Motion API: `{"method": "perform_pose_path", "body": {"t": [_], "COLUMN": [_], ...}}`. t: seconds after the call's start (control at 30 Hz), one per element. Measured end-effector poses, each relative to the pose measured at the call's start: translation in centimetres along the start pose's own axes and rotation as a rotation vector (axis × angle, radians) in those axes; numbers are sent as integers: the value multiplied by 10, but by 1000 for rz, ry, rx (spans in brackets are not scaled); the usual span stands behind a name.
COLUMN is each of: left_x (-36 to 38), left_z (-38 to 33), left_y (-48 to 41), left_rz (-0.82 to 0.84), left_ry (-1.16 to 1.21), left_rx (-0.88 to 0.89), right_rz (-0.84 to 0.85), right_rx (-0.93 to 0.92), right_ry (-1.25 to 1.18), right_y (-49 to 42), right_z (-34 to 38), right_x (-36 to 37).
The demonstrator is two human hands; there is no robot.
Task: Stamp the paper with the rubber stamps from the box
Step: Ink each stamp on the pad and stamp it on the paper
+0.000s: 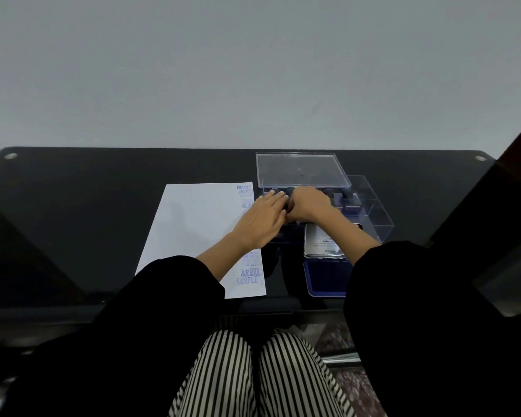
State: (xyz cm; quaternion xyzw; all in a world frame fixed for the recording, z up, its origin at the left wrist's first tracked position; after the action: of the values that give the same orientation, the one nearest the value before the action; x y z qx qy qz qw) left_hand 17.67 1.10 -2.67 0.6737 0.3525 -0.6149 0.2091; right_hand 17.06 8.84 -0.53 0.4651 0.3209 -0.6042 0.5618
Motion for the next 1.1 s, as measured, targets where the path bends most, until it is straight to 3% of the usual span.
{"method": "perform_pose_path", "body": {"t": [0.07,0.23,0.4,0.6,0.87,1.1], "left_x": [-6,-20,-35,-55,-42,-11], "left_z": [4,12,14,0,-27,-45], "left_y": [4,17,29,45,82,106], "left_rz": [-26,-79,-114,-174,-194,-128], "left_ry": [30,45,49,37,68,122], "left_rx": [-34,-37,-36,-5,20,-13], "right_rz": [16,-123,-199,-360,-309,-226], "right_rx": [28,63,122,28,-133,-85], "right_ry": [-2,-109,-445,-884,-648,-446], "right_y": [-2,3,18,56,115,133], "right_z": [-5,-14,-24,-32,-33,-51], "right_x": [6,2,-21,-57,-51,-7]}}
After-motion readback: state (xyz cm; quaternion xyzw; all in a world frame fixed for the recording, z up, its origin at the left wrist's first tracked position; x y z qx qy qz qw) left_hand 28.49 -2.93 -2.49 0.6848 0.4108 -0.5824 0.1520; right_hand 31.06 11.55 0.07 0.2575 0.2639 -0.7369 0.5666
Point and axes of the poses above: each hand's wrist, its own y-axis away from the middle knuckle, its own x-axis out of the palm, z = x × y, the point moved 9 cm from there along -y, towards the middle knuckle, and after that the axes turned 13 degrees about -y, right-handed, at the moved point
